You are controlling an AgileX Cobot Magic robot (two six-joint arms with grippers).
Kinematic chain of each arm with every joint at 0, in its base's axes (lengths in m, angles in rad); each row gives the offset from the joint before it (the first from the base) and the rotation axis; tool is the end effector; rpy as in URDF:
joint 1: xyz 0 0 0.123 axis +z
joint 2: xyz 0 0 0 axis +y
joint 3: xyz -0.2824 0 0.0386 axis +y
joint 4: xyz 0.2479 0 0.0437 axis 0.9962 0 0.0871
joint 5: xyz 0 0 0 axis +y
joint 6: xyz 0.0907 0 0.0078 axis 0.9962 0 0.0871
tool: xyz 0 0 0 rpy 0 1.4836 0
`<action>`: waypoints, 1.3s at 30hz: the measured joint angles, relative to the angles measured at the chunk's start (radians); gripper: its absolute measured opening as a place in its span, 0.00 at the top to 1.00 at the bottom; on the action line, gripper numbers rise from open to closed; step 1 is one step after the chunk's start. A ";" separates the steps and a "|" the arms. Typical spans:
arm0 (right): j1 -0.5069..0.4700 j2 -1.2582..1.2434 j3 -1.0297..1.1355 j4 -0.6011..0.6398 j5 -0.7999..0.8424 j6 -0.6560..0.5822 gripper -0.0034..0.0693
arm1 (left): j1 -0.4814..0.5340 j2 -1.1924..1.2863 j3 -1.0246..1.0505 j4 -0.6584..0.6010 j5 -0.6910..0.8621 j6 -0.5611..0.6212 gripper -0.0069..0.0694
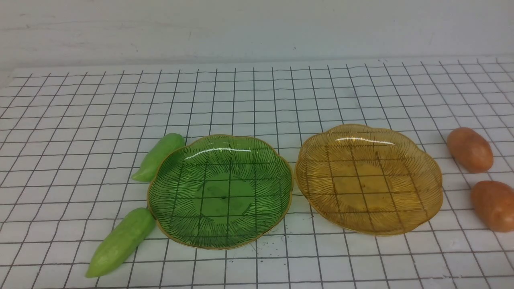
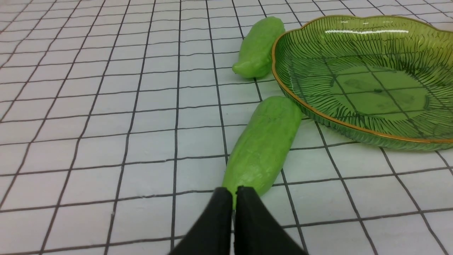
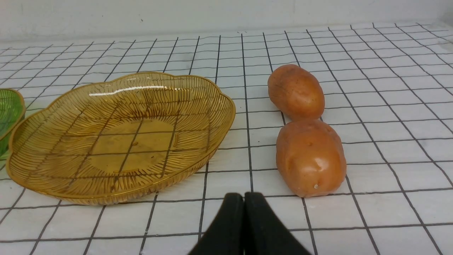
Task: Put different types of vegetables on the plate.
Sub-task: 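Put the potato onto the plate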
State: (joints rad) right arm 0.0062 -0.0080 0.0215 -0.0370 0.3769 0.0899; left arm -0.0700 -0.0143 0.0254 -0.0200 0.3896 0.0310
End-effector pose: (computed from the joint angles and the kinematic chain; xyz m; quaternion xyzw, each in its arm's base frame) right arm 0.0526 -0.0009 0.1724 0.0239 0.8054 0.0128 0.5922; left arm 0.0518 -0.0043 0.1703 0.0356 0.8080 -0.0200 0.5877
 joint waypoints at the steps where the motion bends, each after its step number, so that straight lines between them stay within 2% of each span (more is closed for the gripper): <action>1: 0.000 0.000 0.000 0.000 0.000 0.000 0.97 | 0.000 0.000 0.000 0.000 0.000 0.000 0.91; 10: 0.000 0.000 0.000 0.001 0.000 0.003 0.97 | 0.000 0.000 0.000 -0.016 0.000 -0.015 0.91; 13: 0.000 0.000 0.001 0.104 -0.006 0.081 0.97 | 0.000 0.000 0.000 -0.168 0.000 -0.124 0.91; 14: 0.000 0.000 0.003 0.215 -0.016 0.144 0.97 | 0.000 0.000 0.000 -0.294 0.000 -0.193 0.91; 17: 0.000 0.000 0.007 0.434 -0.028 0.291 0.97 | 0.000 0.000 0.000 -0.514 0.000 -0.318 0.91; 18: 0.000 0.000 0.007 0.531 -0.031 0.337 0.97 | 0.000 0.000 0.000 -0.635 -0.002 -0.371 0.91; 20: 0.000 0.000 0.007 0.620 -0.034 0.360 0.97 | 0.000 0.000 0.000 -0.735 -0.005 -0.381 0.91; 24: 0.000 0.000 0.008 0.713 -0.052 0.371 0.97 | 0.000 0.000 0.000 -0.805 -0.037 -0.369 0.91; 25: 0.000 0.000 0.008 0.756 -0.078 0.360 0.97 | 0.000 0.000 0.000 -0.865 -0.047 -0.356 0.91; 29: 0.000 0.000 -0.043 0.748 -0.105 0.246 0.97 | 0.000 0.000 -0.044 -0.957 -0.050 -0.302 0.91; 31: 0.000 0.004 -0.159 0.693 -0.112 0.055 0.97 | 0.000 0.001 -0.183 -1.008 -0.048 -0.152 0.91; 32: 0.000 0.008 -0.169 0.683 -0.106 0.041 0.97 | 0.000 0.002 -0.183 -1.008 -0.047 -0.140 0.91; 33: 0.000 0.048 -0.250 0.643 -0.069 -0.052 0.97 | 0.000 0.023 -0.264 -1.012 -0.025 -0.054 0.92; 35: 0.000 0.131 -0.336 0.574 0.030 -0.109 0.97 | 0.000 0.088 -0.342 -0.999 0.038 0.036 0.92; 37: 0.000 0.241 -0.414 0.481 0.163 -0.119 0.97 | 0.000 0.186 -0.402 -0.950 0.137 0.096 0.92; 39: 0.000 0.402 -0.500 0.331 0.328 -0.079 0.97 | 0.000 0.367 -0.464 -0.850 0.294 0.122 0.92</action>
State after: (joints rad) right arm 0.0062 0.3939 -0.4784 0.2937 0.7051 0.0109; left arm -0.0700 0.3526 -0.4381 -0.8704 0.6834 0.1533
